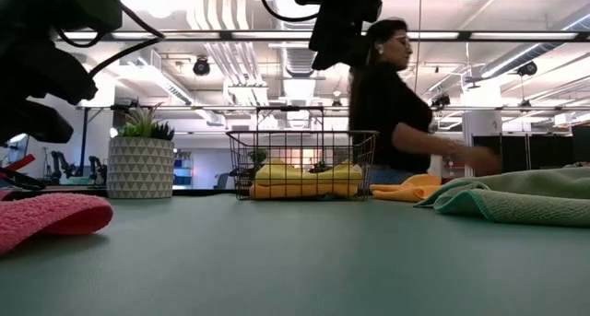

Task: Fold microfiber towels
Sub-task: Fold the pink microfiber cloth

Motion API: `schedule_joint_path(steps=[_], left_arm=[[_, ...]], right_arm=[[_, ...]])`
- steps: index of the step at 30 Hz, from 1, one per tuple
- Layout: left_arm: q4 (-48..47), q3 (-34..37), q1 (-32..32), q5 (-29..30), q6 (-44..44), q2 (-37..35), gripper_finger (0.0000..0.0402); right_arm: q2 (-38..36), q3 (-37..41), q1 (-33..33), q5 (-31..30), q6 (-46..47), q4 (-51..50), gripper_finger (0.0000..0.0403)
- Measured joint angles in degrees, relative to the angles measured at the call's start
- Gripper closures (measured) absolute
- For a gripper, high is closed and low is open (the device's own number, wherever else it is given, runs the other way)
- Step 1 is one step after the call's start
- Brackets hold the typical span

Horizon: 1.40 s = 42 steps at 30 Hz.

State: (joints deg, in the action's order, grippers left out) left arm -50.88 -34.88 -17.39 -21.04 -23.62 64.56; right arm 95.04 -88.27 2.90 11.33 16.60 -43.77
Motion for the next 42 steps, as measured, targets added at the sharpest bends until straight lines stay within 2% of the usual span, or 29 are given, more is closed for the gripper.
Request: schedule_joint_path(steps=[7,13,23,28,36,42], left_arm=[[3.2,2.0,0.0,-0.3,0.0,3.2,0.0244],[5.1,2.4,0.0,-3.8,0.2,5.5,0.0244],[7.1,2.8,0.0,-4.0,0.4,7.7,0.0249],[7.4,2.9,0.0,-4.0,0.5,8.3,0.0289],[10.3,2.9,0.0,-4.0,0.5,7.9,0.0390],[9.4,0.5,0.0,-4.7,0.5,5.6,0.0399]], right_arm=[[0.0,0.0,0.0,0.0,-0.1,0.9,0.0245],[0.0,0.1,0.0,0.0,-0.3,1.0,0.0245],[0.0,0.1,0.0,0.0,-0.3,1.3,0.0245],[0.0,0.1,0.0,0.0,-0.3,1.3,0.0245],[0.0,0.1,0.0,-1.9,-0.2,1.3,0.0245],[0.0,0.1,0.0,-2.4,-0.7,1.0,0.0245]])
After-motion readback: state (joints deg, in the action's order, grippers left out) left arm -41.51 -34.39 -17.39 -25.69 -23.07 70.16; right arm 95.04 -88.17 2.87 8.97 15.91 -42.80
